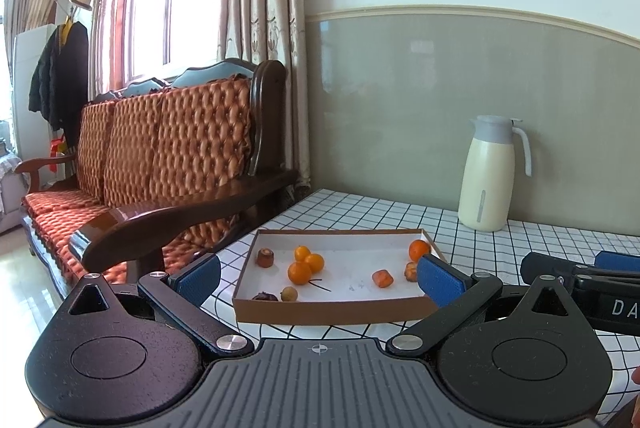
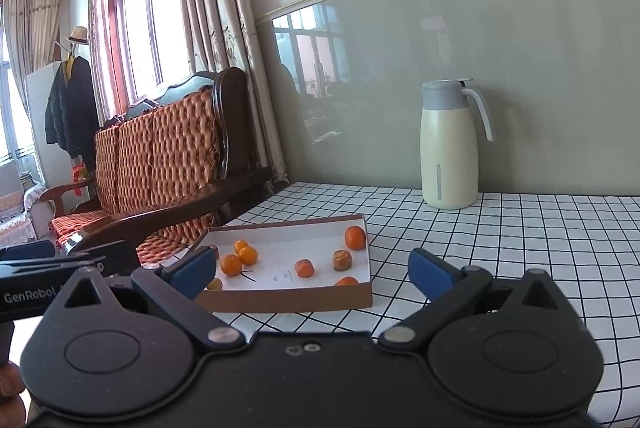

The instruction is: Organize fruits

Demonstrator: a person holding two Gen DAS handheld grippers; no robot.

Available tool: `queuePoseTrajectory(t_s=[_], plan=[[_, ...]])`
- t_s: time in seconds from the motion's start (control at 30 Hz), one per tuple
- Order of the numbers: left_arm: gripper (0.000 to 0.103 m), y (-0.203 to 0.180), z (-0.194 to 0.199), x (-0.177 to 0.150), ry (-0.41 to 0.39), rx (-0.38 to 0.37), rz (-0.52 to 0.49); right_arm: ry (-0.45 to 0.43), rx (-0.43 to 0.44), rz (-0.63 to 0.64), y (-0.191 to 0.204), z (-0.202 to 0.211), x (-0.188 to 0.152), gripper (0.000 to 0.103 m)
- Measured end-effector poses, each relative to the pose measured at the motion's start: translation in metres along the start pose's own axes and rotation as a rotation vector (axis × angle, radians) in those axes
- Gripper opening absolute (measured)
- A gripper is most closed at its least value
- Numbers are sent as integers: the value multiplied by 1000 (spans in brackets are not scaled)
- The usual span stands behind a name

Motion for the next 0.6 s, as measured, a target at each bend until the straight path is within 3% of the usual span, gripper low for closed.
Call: queuePoseTrajectory(t_s=[0.6], plan=[[103, -4, 0, -2, 6, -4, -9, -2, 2, -10, -2, -1, 0, 97]])
Point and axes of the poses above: each gripper's, at about its wrist camera, not at the fingertips, and z roughly against the way its jaws point, y to its left, x to its top, the point moved 6 cm from there along -z, roughly the way its jaws point, and after that the axes turned 3 degrees about x, right-handed, at the moved point
